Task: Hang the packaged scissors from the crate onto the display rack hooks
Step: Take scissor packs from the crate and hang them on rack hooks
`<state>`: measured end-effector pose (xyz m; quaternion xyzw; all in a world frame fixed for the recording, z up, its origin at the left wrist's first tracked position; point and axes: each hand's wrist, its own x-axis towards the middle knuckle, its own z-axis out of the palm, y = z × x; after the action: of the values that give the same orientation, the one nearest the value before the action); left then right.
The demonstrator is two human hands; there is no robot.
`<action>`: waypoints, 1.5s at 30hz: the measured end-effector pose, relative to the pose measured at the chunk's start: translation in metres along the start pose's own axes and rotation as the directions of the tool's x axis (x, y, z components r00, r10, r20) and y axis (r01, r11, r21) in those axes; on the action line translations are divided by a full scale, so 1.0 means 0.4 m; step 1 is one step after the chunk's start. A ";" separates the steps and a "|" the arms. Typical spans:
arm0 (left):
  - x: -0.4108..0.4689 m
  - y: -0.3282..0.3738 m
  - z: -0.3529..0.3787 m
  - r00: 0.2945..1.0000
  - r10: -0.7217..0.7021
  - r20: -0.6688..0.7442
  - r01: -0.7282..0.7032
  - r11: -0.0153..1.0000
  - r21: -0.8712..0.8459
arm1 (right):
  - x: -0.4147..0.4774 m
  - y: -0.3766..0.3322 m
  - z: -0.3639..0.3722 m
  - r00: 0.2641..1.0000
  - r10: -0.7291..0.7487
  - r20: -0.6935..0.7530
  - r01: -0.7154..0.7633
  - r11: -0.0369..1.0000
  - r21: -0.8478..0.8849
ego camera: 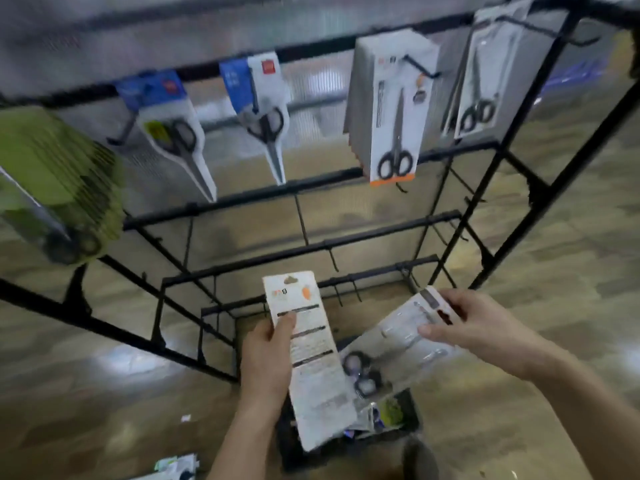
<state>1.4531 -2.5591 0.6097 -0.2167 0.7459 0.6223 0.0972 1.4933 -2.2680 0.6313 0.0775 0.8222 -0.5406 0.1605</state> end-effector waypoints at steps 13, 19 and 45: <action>-0.131 0.187 0.127 0.951 -0.027 0.308 0.213 0.779 -0.590 | -0.036 -0.210 -0.113 0.925 -0.088 -0.371 0.335 0.651 0.681; -0.212 0.264 0.188 0.934 0.009 0.356 0.222 0.768 -0.601 | -0.005 -0.317 -0.094 0.906 0.085 -0.415 0.290 0.591 0.753; -0.223 0.385 0.110 0.894 0.264 0.363 0.143 0.598 -0.788 | -0.073 -0.247 -0.163 0.938 -0.173 -0.302 0.342 0.616 0.710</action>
<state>1.4584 -2.4782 0.7740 -0.0628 0.3523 0.9239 0.1353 1.4793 -2.2467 0.7506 0.0721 0.5381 -0.8383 -0.0506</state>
